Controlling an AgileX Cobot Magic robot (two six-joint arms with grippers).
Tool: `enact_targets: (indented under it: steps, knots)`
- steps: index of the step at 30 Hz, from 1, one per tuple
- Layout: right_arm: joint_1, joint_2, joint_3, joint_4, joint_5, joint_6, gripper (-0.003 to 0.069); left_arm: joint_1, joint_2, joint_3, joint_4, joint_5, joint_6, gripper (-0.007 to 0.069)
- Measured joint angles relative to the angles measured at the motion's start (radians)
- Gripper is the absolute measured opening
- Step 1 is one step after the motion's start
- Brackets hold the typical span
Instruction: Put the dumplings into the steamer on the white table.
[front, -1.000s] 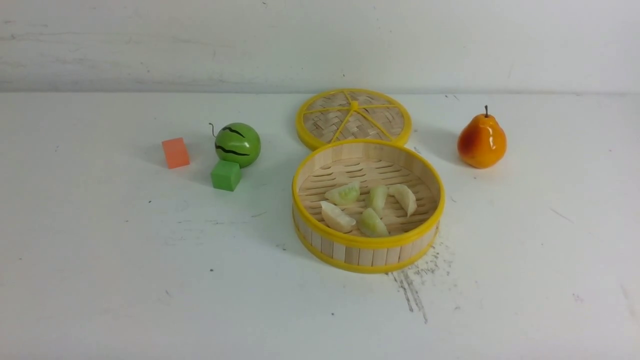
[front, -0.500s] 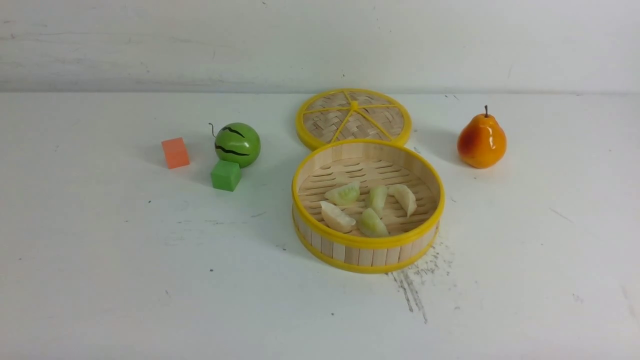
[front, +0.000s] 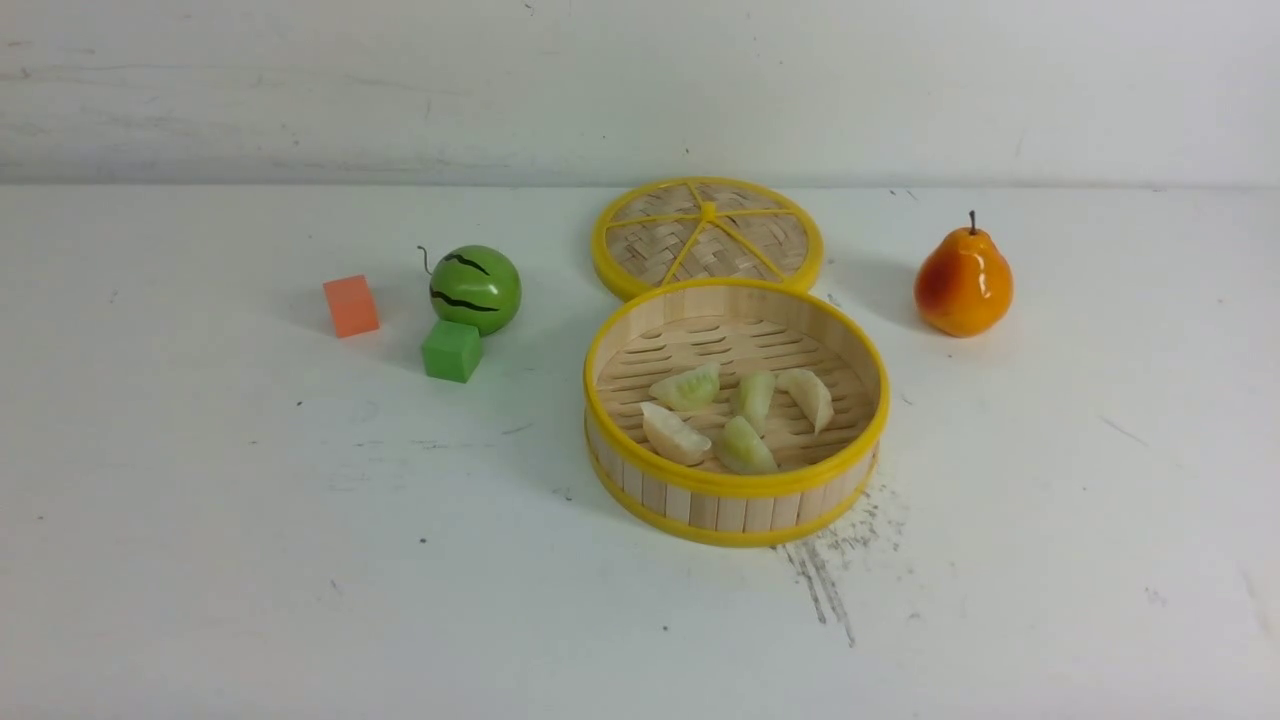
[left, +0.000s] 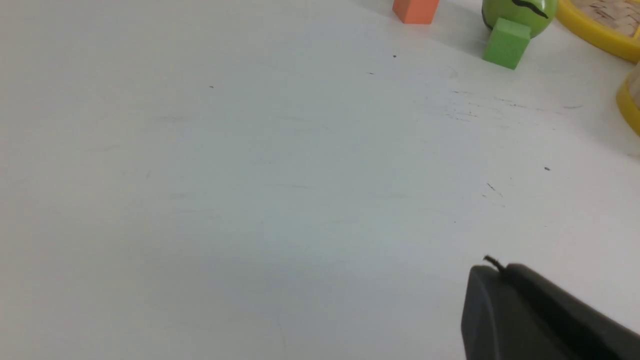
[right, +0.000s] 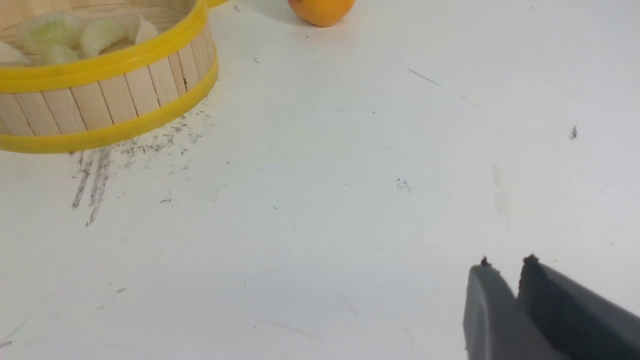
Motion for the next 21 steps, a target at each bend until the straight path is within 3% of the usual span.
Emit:
enact_targets:
  steps: [21]
  knots:
    - [0.0, 0.0, 0.0, 0.0, 0.0, 0.0, 0.0118, 0.001, 0.0, 0.0, 0.0, 0.001, 0.0, -0.0002]
